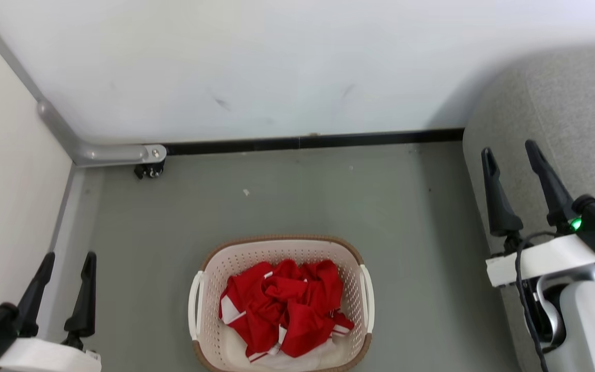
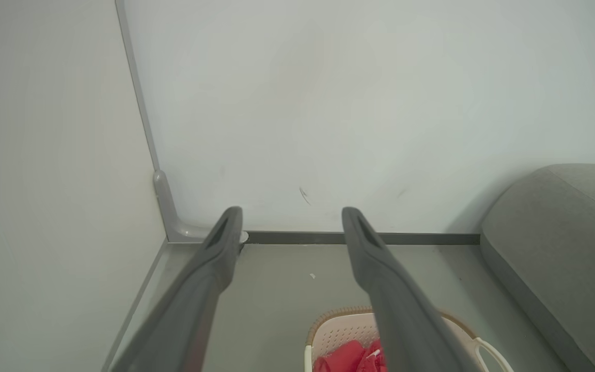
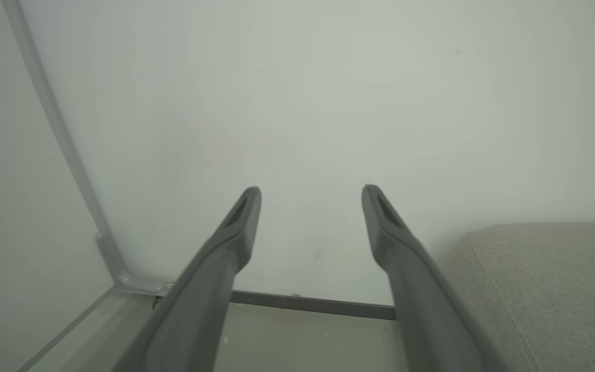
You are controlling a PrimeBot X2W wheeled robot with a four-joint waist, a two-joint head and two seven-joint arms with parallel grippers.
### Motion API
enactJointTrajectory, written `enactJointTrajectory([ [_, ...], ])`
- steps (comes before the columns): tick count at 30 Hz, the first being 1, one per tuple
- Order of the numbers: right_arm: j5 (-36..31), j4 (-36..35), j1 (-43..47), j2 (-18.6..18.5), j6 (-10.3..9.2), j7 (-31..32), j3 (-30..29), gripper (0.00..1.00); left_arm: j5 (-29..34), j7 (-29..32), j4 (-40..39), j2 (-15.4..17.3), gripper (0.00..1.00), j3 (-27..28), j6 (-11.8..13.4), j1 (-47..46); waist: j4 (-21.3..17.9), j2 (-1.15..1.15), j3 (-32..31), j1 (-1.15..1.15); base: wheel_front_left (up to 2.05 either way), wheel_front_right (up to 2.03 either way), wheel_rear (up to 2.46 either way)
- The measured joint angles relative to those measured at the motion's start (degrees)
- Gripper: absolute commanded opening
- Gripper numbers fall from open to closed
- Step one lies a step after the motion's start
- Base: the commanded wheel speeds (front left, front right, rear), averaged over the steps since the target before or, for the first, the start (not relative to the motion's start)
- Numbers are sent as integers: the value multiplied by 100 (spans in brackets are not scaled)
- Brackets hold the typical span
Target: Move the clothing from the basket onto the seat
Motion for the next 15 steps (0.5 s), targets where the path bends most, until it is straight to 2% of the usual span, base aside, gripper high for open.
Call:
enactJointTrajectory([
  [15, 36, -19, 544, 42, 0, 0, -35, 100, 166, 0, -126, -233, 100, 182, 0, 617, -20, 0, -625, 0, 0, 0, 0],
])
